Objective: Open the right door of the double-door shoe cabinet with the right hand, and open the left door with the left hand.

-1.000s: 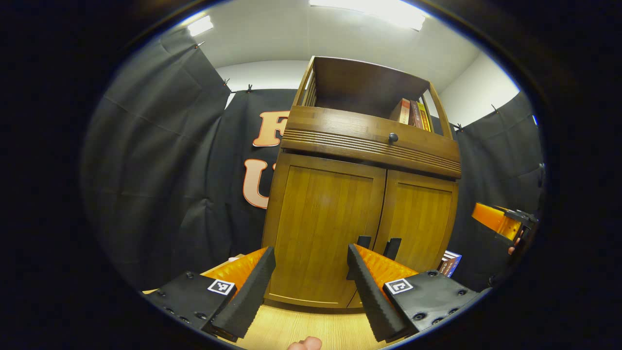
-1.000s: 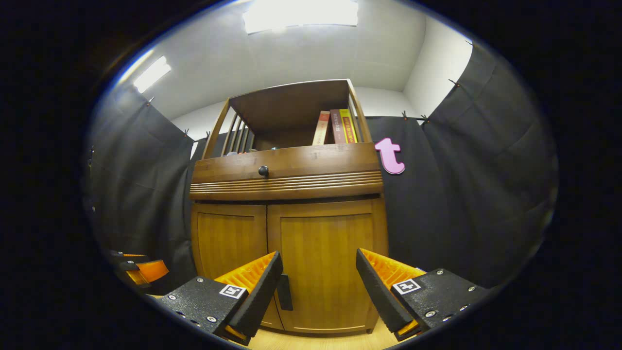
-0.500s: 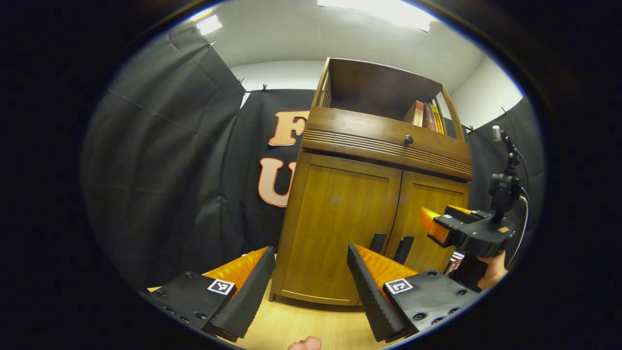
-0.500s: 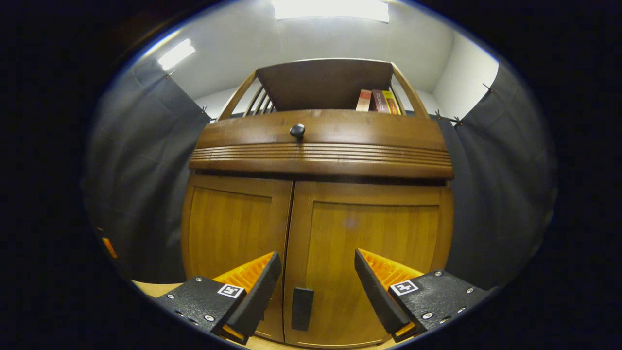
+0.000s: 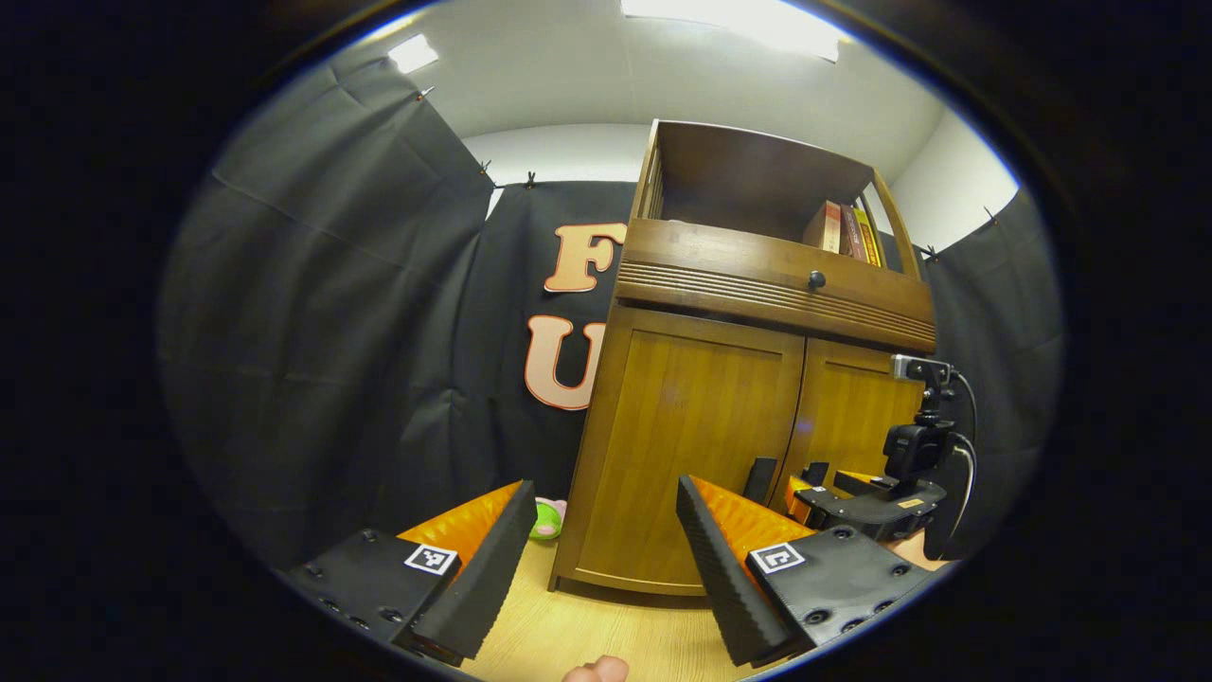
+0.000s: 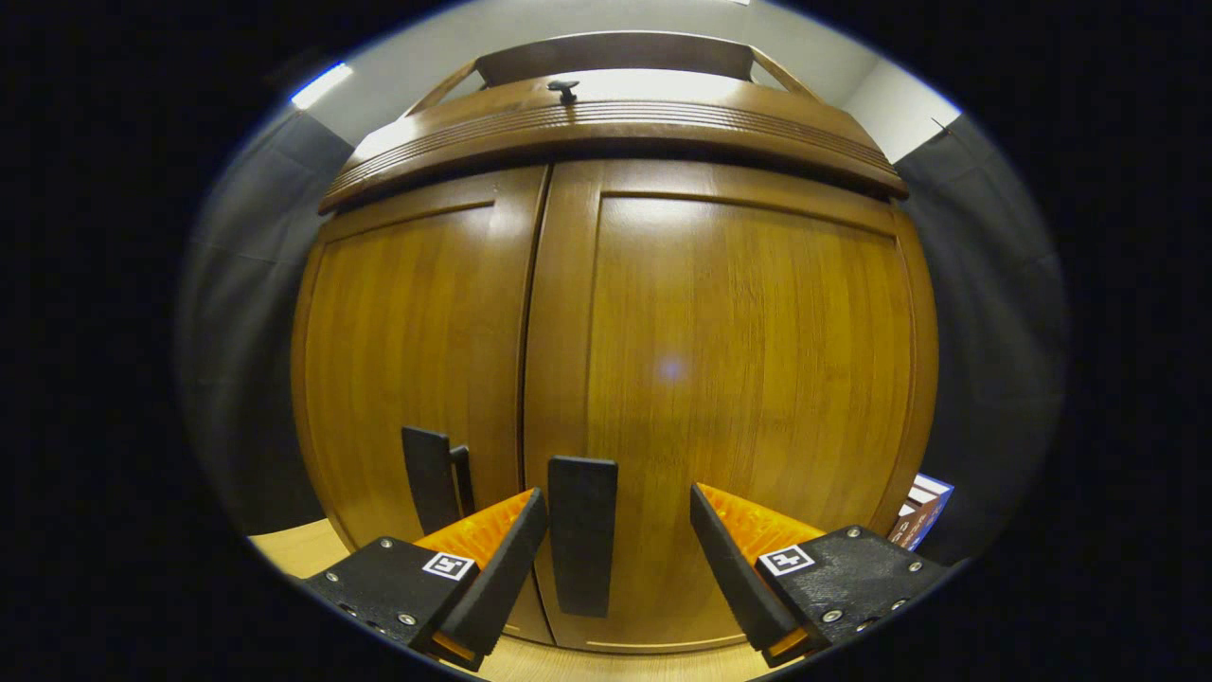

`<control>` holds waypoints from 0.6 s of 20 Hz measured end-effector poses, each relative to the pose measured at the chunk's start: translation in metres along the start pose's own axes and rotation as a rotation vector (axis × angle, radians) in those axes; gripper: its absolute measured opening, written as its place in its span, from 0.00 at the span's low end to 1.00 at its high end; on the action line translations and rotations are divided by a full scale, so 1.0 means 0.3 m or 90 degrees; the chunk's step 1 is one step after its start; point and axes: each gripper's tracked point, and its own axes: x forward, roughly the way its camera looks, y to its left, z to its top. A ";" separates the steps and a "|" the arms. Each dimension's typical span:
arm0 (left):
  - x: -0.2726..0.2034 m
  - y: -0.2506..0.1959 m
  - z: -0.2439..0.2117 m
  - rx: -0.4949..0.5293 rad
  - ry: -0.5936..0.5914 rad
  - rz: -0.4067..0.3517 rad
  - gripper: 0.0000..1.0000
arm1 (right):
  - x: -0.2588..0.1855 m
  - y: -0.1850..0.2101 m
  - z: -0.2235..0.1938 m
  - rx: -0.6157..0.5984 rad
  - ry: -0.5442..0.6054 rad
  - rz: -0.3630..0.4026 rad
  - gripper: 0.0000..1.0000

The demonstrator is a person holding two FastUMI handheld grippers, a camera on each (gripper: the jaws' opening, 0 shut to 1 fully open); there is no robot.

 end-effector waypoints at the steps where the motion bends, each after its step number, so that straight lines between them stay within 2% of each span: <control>1: 0.002 0.001 0.001 -0.001 0.000 0.000 0.99 | 0.007 -0.011 -0.006 0.004 0.004 -0.008 0.93; 9: 0.024 -0.005 -0.008 -0.001 0.001 -0.010 0.98 | 0.013 0.005 -0.002 0.013 0.002 -0.005 0.94; 10: 0.023 -0.007 -0.011 -0.002 0.002 -0.013 0.98 | 0.012 0.006 -0.002 0.012 0.002 -0.003 1.00; 12: 0.023 -0.009 -0.013 -0.001 0.003 -0.016 0.97 | 0.015 0.023 0.001 0.009 0.000 0.005 0.99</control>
